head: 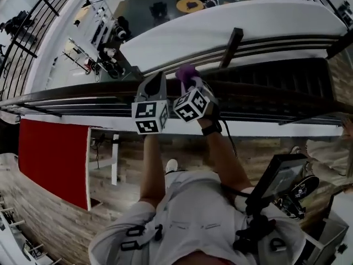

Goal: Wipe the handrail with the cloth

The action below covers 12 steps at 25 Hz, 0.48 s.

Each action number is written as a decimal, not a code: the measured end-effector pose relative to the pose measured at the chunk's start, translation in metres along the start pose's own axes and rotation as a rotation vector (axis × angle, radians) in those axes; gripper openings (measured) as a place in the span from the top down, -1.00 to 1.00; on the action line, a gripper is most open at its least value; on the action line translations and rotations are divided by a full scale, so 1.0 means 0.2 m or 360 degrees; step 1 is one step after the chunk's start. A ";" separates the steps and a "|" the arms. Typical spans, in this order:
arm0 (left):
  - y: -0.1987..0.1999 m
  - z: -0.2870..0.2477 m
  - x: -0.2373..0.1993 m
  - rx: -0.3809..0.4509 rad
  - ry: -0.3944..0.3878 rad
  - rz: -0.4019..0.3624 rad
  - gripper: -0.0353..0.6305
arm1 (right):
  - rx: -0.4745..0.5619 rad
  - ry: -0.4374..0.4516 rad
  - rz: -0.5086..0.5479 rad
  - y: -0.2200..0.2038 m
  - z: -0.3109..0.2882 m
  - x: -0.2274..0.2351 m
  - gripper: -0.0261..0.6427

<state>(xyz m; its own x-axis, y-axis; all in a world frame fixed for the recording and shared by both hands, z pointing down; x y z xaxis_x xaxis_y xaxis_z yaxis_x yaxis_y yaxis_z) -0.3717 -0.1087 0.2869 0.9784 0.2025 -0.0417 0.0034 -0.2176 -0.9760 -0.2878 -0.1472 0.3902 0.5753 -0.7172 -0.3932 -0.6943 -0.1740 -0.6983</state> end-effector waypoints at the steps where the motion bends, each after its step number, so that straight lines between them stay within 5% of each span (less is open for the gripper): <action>1: 0.01 -0.06 0.09 0.0006 -0.0036 -0.0016 0.90 | -0.0003 -0.0016 -0.0018 -0.07 0.03 0.06 0.78; 12: 0.20 -0.45 0.94 0.0008 -0.0440 -0.0161 0.90 | -0.0078 -0.0194 -0.0210 -0.59 0.34 0.61 0.78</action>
<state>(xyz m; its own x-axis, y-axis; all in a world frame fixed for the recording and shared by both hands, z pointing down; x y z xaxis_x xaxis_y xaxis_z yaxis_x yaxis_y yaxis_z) -0.1681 -0.1659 0.2597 0.8796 0.4757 0.0001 0.0965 -0.1782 -0.9792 -0.1055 -0.1679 0.3845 0.7091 -0.5992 -0.3716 -0.6275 -0.2960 -0.7201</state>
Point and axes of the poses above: the fingertips, and each gripper's own axes: z backward along the fingers, x to its right, y out of its top, the point moved 4 cm from there along z, backward along the fingers, and after that the axes turned 2 degrees about -y, right-handed, at the moved point
